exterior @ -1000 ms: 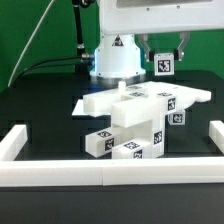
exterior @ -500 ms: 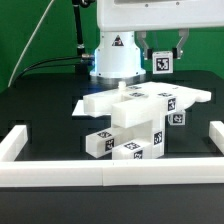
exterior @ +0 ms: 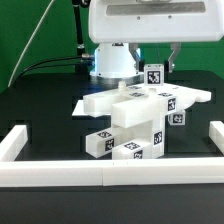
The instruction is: Assemble chair
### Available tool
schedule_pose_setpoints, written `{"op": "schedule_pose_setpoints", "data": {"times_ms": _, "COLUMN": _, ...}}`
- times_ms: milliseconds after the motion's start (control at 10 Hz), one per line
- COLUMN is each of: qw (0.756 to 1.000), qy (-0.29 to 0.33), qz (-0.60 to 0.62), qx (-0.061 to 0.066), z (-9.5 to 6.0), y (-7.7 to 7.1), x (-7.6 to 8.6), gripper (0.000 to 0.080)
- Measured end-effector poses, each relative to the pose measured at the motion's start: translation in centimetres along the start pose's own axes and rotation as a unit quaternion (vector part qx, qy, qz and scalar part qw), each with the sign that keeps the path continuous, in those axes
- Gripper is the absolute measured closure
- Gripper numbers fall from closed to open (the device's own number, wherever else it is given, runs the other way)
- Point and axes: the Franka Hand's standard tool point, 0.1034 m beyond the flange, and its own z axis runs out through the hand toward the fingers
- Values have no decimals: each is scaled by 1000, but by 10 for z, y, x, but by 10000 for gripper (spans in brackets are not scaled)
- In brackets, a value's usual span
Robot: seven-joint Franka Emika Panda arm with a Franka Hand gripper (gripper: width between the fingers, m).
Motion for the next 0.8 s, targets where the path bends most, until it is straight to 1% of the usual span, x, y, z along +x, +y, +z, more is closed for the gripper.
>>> {"op": "schedule_pose_setpoints", "data": {"times_ms": 200, "qw": 1000, "qy": 0, "qz": 0, "qx": 0, "z": 1, "y": 0, "x": 0, "gripper": 514}}
{"op": "schedule_pose_setpoints", "data": {"times_ms": 800, "qw": 1000, "qy": 3, "qz": 1, "qx": -4, "z": 8, "y": 2, "x": 2, "gripper": 514}}
